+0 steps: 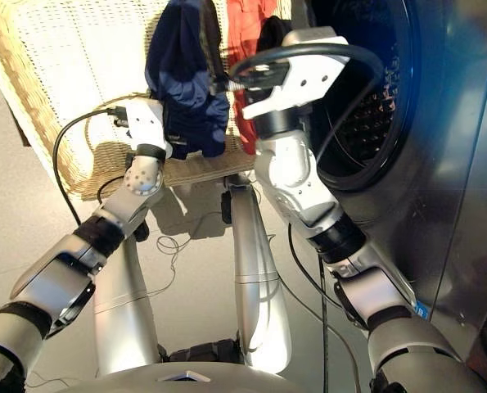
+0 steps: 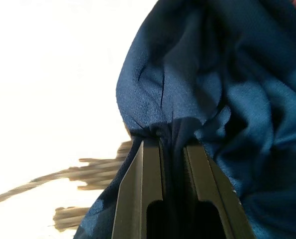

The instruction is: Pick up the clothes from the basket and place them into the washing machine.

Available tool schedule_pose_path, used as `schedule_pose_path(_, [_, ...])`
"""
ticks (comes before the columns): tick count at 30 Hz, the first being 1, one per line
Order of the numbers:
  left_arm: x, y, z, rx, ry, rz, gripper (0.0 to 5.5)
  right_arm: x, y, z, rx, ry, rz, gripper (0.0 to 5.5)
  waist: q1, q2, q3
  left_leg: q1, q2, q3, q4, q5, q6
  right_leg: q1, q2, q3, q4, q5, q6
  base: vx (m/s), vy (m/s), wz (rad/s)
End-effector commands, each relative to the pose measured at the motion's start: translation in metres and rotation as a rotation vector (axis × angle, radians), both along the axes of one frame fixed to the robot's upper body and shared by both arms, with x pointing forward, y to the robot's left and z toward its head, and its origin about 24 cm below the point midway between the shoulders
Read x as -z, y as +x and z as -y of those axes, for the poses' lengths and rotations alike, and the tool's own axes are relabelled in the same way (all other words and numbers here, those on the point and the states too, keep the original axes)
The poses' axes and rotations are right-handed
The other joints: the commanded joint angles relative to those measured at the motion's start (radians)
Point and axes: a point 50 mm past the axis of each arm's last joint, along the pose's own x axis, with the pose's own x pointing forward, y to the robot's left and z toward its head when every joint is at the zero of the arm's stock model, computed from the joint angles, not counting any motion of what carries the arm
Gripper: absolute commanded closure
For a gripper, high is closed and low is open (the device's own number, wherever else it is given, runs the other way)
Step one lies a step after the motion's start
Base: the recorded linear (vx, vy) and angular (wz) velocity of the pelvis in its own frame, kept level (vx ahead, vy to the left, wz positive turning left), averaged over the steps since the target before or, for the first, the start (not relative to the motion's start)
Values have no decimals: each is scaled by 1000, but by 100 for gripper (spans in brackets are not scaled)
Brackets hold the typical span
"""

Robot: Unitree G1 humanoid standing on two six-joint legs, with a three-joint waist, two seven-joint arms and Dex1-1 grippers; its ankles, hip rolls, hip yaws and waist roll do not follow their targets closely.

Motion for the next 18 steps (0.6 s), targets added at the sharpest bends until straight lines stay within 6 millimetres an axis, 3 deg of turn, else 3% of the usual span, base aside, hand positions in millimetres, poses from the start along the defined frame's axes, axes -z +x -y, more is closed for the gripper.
schedule_pose_path(1, [-25,-17,14,90,57,175,550,-28,-21,20,-38,-81,151,0,-19,52,-7,28,1,12,-15,5,-3,70,8,-31,-178,104,50,55,17,170])
schedule_pose_path(4, [-27,-23,12,103,148,220,550,-27,-20,23,-31,-103,143,0,-16,56,-7,71,-5,15,-62,20,-4,115,2,-39,-232,120,55,43,22,57])
schedule_pose_path(7, [-29,-35,7,142,197,264,550,-12,-15,24,-38,-141,74,0,-8,58,-7,179,-19,29,-152,42,-1,216,-5,-38,-325,153,70,70,50,0])
schedule_pose_path(11, [-35,-49,4,201,239,313,550,12,-12,28,-106,-185,-60,0,4,59,-7,308,-36,33,-236,59,1,345,-26,-46,-409,180,87,91,49,-38])
schedule_pose_path(13, [-36,-51,3,210,258,324,550,16,-11,28,-127,-196,-89,0,9,58,-7,337,-40,35,-251,63,2,374,-27,-47,-423,183,88,74,40,-18])
schedule_pose_path(18, [-47,-69,0,308,343,390,550,30,-15,23,-363,-302,-260,0,32,54,-7,437,-61,28,-280,62,5,487,-48,-57,-463,189,97,53,28,74])
